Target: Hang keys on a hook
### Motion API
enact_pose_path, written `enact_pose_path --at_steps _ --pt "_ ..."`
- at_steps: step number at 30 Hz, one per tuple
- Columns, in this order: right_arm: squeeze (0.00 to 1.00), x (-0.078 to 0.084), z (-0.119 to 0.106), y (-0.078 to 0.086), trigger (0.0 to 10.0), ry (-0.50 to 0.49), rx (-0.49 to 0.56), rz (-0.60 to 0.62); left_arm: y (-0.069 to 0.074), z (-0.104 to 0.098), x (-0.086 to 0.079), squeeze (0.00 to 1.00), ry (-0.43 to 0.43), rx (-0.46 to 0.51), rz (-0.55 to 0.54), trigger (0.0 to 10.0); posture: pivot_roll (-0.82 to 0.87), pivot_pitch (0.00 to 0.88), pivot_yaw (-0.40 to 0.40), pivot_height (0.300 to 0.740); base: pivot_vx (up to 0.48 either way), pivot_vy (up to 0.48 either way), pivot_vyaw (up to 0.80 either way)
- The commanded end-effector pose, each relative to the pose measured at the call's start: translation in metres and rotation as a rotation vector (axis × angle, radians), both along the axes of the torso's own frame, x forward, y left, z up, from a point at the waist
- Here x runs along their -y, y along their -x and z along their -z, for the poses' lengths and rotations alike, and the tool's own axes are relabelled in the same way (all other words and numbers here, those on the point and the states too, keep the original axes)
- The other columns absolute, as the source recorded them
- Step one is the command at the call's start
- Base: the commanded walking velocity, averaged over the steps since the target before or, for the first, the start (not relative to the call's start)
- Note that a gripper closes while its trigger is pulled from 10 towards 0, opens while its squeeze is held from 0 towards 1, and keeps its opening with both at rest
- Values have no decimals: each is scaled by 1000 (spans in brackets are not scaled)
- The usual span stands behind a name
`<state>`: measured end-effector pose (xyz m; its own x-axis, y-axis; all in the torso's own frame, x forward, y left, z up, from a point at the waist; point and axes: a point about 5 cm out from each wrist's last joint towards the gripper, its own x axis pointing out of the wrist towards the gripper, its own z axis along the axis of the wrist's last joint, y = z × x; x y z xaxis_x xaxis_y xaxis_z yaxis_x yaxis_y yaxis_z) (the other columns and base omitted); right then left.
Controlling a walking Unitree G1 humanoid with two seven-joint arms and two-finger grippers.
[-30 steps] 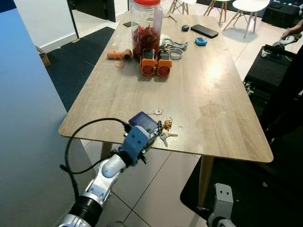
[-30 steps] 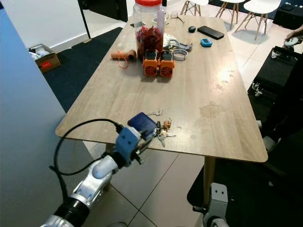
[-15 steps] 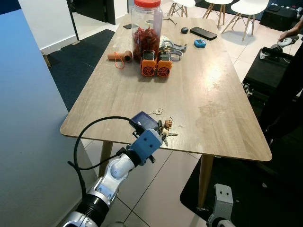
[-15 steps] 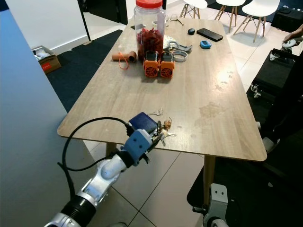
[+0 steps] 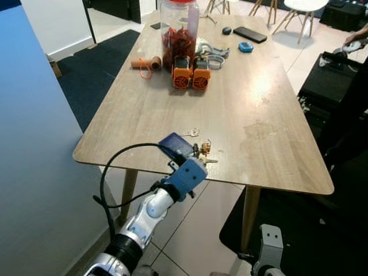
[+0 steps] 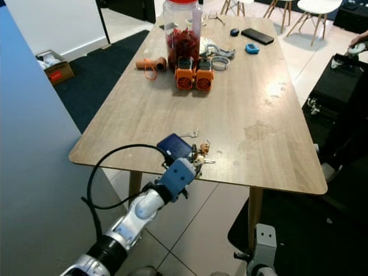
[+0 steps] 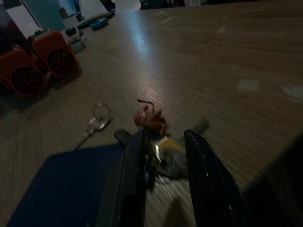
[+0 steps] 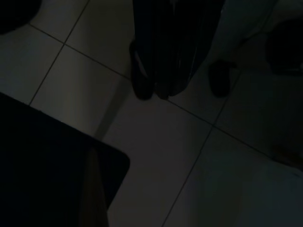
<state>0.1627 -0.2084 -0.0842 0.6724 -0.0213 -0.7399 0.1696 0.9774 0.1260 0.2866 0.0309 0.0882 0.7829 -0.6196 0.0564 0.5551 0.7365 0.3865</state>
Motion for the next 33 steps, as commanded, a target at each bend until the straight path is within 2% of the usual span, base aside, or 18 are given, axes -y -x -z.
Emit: enact_pose_path --at_steps 1,16,24,33 --pt "0 1 0 2 10000 8 -3 -16 0 5 7 0 -5 -31 -11 10000 35 133 -12 740 0 0 0" --pt "0 0 -1 -2 10000 9 9 -24 -9 -2 11 0 -8 30 -87 10000 36 151 -1 740 0 0 0" --pt "0 1 -2 -2 10000 10 11 -24 -7 2 12 0 -37 42 -66 10000 34 153 -1 740 0 0 0" --pt "0 2 -2 -3 10000 12 12 -23 -6 5 3 0 -43 47 -38 10000 36 151 -2 740 0 0 0"
